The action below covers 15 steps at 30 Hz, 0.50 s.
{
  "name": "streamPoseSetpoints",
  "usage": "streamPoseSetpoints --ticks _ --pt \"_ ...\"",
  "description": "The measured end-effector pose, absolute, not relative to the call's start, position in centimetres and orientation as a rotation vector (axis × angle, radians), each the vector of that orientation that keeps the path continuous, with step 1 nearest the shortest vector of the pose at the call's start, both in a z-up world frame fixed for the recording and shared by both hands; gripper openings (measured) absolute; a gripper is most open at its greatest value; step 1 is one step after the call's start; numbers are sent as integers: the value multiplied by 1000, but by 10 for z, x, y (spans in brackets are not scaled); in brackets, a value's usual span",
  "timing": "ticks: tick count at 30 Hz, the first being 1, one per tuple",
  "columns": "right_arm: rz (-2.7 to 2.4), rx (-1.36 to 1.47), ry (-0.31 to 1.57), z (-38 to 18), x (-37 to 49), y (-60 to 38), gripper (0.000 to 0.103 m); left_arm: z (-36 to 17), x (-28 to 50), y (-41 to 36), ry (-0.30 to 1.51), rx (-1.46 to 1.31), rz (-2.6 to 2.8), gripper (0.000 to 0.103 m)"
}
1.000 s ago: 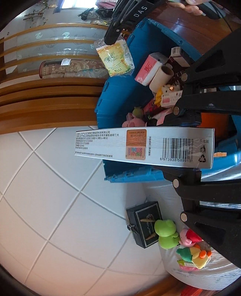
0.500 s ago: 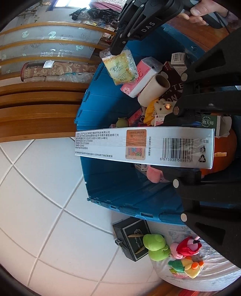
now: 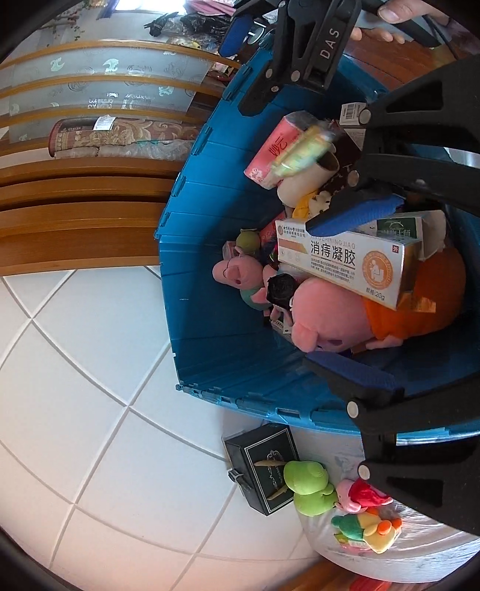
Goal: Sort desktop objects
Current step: 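Move both tools back over the plush toys on the bed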
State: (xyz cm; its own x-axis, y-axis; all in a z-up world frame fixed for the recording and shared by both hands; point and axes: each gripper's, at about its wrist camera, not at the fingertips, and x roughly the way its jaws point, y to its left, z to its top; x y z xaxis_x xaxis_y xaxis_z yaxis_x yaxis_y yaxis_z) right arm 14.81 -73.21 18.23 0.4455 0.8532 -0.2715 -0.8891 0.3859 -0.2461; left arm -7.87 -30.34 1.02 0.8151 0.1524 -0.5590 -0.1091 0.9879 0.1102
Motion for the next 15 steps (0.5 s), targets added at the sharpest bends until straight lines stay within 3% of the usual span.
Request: streamPoseSetpoints --ticks 15 --pt "1180 -355 40 195 91 -748 103 22 -135 -264 540 33 107 64"
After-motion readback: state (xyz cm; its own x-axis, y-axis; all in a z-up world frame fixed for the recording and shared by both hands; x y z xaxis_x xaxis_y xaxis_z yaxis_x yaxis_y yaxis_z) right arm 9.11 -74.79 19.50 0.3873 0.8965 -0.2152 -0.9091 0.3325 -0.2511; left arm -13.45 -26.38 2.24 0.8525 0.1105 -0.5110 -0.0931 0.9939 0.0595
